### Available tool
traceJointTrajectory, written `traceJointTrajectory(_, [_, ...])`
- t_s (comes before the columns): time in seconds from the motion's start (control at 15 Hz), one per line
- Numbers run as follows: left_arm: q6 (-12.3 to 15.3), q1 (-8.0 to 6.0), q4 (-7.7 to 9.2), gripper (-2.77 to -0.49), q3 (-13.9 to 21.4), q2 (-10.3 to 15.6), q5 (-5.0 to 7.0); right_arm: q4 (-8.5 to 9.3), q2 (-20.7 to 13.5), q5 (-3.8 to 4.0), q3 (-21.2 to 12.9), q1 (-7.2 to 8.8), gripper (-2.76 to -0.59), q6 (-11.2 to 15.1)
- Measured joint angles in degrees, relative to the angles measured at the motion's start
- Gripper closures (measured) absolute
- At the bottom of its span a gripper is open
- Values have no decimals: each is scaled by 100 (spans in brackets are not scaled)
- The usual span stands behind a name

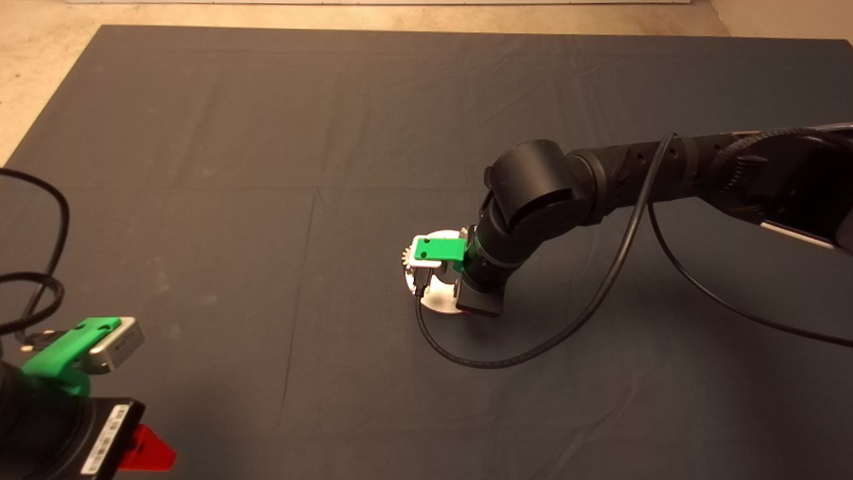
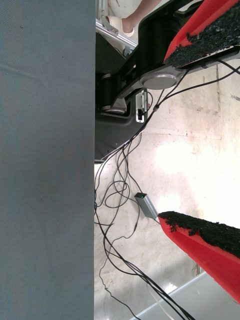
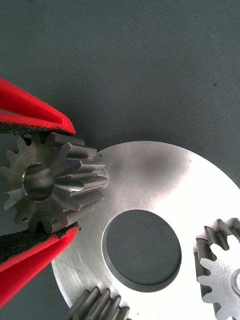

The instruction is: Install three planetary gears onto the carrier pins

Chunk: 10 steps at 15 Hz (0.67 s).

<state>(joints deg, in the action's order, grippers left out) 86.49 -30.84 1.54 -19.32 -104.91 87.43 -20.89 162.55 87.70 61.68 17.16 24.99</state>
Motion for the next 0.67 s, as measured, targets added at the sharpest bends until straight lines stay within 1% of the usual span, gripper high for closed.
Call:
traceJointTrajectory(0.4, [0, 0, 0, -204, 0, 1, -1, -13, 21, -2, 0, -2, -107, -7])
traceJointTrajectory(0.67, [0, 0, 0, -204, 0, 78, 0, -55, 18, 0, 0, -2, -107, -7])
